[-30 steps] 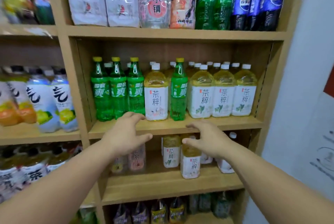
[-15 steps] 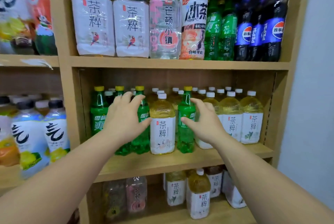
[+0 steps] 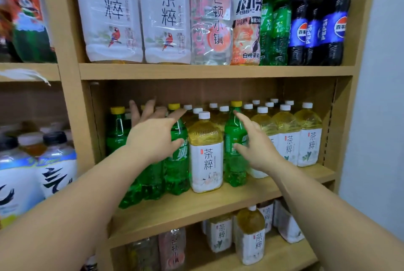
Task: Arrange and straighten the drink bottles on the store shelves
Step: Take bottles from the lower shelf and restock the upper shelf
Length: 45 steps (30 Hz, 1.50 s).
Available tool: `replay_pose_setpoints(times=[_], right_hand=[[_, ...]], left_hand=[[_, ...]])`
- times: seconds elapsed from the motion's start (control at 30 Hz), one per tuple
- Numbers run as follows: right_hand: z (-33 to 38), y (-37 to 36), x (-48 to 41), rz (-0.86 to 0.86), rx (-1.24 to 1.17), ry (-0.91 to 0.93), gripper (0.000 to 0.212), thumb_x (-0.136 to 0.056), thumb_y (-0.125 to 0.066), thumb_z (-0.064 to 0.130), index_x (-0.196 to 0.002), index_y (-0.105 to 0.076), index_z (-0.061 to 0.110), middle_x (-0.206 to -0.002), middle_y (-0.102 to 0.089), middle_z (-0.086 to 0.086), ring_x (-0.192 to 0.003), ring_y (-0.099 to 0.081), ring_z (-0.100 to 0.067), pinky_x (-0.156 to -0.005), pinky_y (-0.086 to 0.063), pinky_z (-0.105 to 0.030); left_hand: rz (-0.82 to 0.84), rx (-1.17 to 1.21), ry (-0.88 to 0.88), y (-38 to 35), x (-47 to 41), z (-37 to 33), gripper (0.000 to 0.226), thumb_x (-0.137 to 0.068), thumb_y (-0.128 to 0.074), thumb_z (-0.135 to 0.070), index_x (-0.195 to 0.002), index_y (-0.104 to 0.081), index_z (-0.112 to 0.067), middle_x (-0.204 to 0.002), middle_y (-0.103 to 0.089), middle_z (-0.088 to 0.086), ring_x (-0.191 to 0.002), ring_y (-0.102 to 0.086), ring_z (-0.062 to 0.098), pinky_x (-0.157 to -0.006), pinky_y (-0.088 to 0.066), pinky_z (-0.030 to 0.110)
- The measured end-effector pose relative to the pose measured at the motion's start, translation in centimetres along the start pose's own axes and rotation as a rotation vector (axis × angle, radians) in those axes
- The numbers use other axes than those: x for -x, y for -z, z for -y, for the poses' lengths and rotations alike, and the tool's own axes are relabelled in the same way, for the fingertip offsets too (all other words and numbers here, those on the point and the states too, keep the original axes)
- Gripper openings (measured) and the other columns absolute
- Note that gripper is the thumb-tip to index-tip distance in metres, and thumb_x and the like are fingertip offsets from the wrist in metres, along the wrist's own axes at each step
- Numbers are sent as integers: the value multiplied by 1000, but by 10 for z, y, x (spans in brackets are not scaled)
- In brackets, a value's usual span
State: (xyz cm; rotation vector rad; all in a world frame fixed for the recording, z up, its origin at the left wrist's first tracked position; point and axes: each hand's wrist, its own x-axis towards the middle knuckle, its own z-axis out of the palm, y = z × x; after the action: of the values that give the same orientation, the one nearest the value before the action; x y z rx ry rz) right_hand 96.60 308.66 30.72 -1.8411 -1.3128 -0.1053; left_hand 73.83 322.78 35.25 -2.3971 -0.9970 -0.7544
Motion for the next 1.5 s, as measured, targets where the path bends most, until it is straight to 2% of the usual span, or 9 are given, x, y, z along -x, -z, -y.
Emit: replay_pose_setpoints(times=[0.13,0.23,0.37,0.57,0.8,0.93,1.2,1.33,1.5], right_hand=[[-2,-6,1,-120,-138,-19,105,-91,-76,10,-162,-5,42,-154,-36,2,-131,-41,-9,-99,-37,-26],[-8,-11,-1,-86,-101,-44,89,-93,-75,22,-162,-20,26,-149,-38,-1,-128,-46,-15,-102,-37,-26],[-18,-15,-3,-47,-202,-37,76,-94,-74,29,-153,-28,37,-138,-54,4,-118,-57,-14,-104,-51,-44],[-38,-23,7,26,-260,29,96,-90,-78,26,-155,-11,49,-137,-54,19,-110,-58,5,-89,-48,-24],[-55,-20,7,47,-265,76,117,-86,-82,29,-156,7,55,-150,-49,14,-120,-49,1,-99,-45,-28],[-63,-16,5,63,-264,94,122,-81,-86,32,-154,8,58,-150,-51,11,-119,-48,-1,-100,-45,-30],[-68,-16,11,46,-295,183,120,-83,-83,36,-148,13,68,-160,-42,12,-139,-49,-13,-109,-48,-49],[-69,1,20,85,-326,279,114,-88,-77,42,-140,19,74,-166,-19,24,-149,-32,-5,-120,-35,-36],[-67,49,28,98,-449,297,109,-85,-77,49,-136,15,81,-161,-23,34,-136,-45,3,-110,-48,-41]], left_hand=[[43,-57,-51,-6,0,-4,78,-84,-54,-71,-153,-28,-45,-150,-48,9,-152,-23,28,-117,14,71],[17,-47,-48,-10,1,-5,80,-82,-58,-71,-152,-30,-45,-142,-52,8,-146,-30,29,-116,14,70],[-32,-2,-39,-12,3,-5,82,-76,-66,-69,-148,-38,-43,-132,-56,7,-142,-36,29,-117,13,68],[-183,-27,44,-19,11,-22,78,-59,-81,-70,-125,-60,-35,-103,-64,9,-117,-55,35,-119,-23,60],[-258,-8,139,-26,29,-42,81,-66,-87,-53,-136,-55,-27,-111,-61,17,-97,-60,39,-86,-45,49],[-161,121,238,-19,41,-56,88,-72,-87,-45,-146,-40,-35,-140,-46,14,-83,-65,35,-75,-56,44],[-244,304,256,-12,71,-84,82,-79,-87,-21,-146,-42,-34,-154,-34,9,-62,-49,14,-67,-48,31],[-287,357,243,14,78,-98,83,-77,-86,-23,-142,-40,-47,-153,-32,0,-44,-52,6,-55,-46,27],[-365,610,217,70,61,-124,86,-77,-85,-20,-129,-38,-70,-150,-40,-16,-118,-60,21,-90,-51,27]])
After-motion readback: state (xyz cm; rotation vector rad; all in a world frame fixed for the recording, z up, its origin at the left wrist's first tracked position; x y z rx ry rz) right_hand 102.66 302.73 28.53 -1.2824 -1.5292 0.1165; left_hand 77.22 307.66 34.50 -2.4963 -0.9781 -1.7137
